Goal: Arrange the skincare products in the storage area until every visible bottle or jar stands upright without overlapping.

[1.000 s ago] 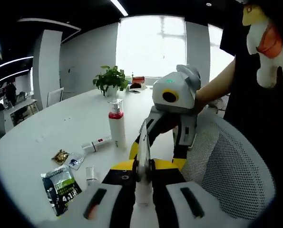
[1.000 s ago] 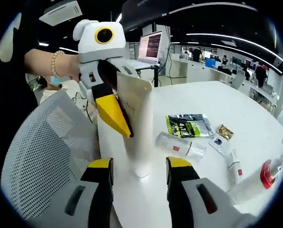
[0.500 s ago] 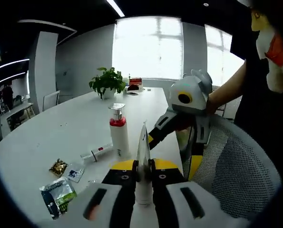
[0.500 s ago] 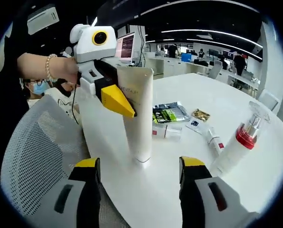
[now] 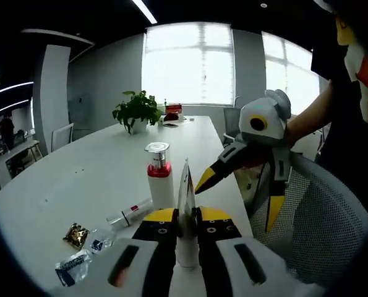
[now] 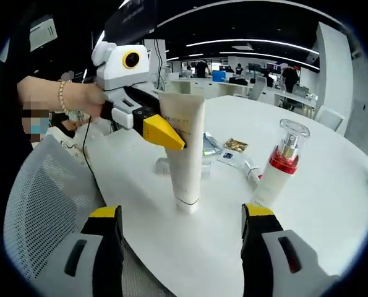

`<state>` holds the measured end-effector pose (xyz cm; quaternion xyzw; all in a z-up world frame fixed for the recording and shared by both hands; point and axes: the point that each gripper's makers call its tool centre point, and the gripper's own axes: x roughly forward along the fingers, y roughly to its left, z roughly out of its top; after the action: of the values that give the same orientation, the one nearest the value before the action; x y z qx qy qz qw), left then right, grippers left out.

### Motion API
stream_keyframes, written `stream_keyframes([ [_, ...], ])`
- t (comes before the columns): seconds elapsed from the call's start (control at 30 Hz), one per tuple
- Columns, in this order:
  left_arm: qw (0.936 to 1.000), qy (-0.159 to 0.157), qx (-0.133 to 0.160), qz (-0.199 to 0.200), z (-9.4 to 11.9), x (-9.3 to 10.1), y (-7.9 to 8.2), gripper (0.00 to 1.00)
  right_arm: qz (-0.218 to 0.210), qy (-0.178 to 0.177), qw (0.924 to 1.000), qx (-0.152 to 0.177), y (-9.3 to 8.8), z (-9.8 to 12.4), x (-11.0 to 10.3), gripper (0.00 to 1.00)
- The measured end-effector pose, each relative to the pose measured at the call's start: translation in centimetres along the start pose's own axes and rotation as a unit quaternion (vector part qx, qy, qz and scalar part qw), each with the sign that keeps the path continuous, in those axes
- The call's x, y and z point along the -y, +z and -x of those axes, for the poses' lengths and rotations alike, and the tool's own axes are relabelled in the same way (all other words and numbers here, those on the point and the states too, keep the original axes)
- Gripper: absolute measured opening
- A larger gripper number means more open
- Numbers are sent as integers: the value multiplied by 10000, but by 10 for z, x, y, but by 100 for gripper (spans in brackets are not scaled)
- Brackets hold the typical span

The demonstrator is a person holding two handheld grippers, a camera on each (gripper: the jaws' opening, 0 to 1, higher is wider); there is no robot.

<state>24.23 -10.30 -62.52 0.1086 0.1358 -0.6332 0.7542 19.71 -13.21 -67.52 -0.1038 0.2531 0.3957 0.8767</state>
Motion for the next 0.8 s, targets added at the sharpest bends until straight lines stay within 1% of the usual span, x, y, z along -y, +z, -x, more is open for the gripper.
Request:
stream_keyframes([
  [0.1, 10000, -4, 24, -13, -7, -9, 1, 6, -59, -57, 10000, -9, -2, 4, 3, 80],
  [0.37, 9999, -79, 31, -81, -23, -19, 12, 6, -179, -184, 9997, 47, -2, 10, 9, 85],
  [0.57, 9999, -109, 87, -87, -34, -29, 17, 6, -206, -242, 9995, -1, -5, 11, 11, 87],
  [0.77, 9998, -133, 151, -67, -42, -33, 22, 6, -181, -251, 9995, -64, -7, 9, 11, 87],
  [0.8, 9998, -138, 157, -64, -43, -37, 21, 6, -181, -255, 9995, -67, -7, 9, 11, 87],
])
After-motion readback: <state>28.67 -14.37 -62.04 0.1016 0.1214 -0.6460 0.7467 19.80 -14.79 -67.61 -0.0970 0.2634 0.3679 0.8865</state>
